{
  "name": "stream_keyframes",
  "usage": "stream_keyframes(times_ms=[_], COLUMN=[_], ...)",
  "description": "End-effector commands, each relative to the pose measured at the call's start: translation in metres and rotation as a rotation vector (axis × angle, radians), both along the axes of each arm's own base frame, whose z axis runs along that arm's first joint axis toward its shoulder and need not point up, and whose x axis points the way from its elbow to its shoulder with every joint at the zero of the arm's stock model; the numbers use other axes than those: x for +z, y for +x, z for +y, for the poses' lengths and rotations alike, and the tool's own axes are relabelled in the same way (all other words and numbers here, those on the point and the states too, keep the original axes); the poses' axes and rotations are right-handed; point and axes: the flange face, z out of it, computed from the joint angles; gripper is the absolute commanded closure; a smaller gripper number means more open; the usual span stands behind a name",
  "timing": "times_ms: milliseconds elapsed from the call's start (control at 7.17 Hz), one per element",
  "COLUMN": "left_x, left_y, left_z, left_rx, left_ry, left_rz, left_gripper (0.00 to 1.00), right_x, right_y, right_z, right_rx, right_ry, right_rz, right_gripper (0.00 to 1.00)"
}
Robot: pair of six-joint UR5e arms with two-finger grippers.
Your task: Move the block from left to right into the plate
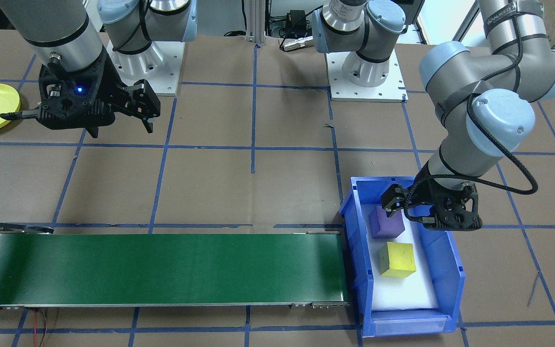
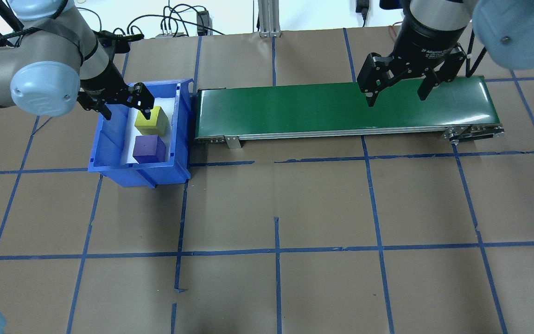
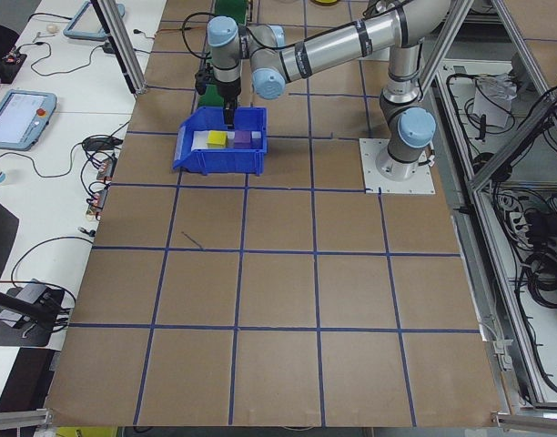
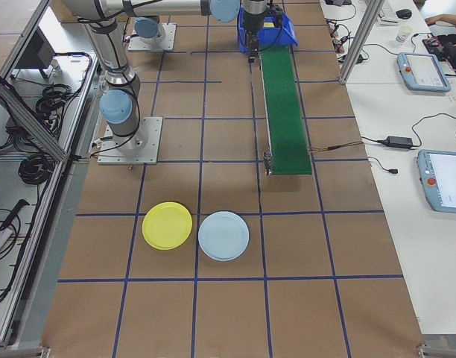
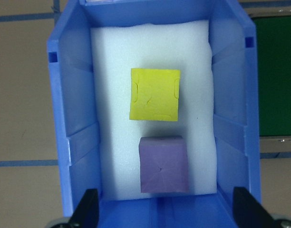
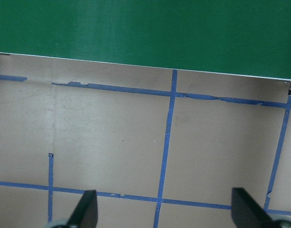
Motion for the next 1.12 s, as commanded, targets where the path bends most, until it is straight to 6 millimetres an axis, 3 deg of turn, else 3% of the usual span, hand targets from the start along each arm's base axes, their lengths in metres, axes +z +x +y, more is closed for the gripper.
stream_keyframes(times_ms=[0,140,419,558,698,837,977], left_x=[-0.04,-0.066,-0.088,-0.109,-0.124,-0.121,-0.094], left_y=[-0.001,0.0,0.001,0.001,-0.001,0.0,0.0], left_z=[0.001,-0.003,-0.005,-0.003,0.002,0.001,-0.003], left_rx=[0.003,0.005,0.003,0.003,0.001,-0.002,-0.011], left_ry=[0.071,0.113,0.144,0.148,0.117,0.079,0.026], left_rz=[0.012,0.02,0.025,0.022,0.02,0.018,0.003], left_gripper=[0.0,0.0,0.0,0.0,0.07,0.37,0.56], right_x=[0.001,0.01,0.005,0.004,0.003,0.003,0.003], right_y=[-0.005,-0.006,-0.009,-0.007,-0.006,-0.006,-0.006], right_z=[0.005,0.004,0.006,0.006,0.007,0.007,0.007], right_rx=[-0.005,0.021,0.001,-0.001,0.0,0.0,0.002], right_ry=[0.013,-0.017,0.002,0.004,0.007,0.007,0.007], right_rz=[0.024,0.055,0.072,0.066,0.061,0.061,0.061], right_gripper=[0.0,0.0,0.0,0.0,0.0,0.0,0.0])
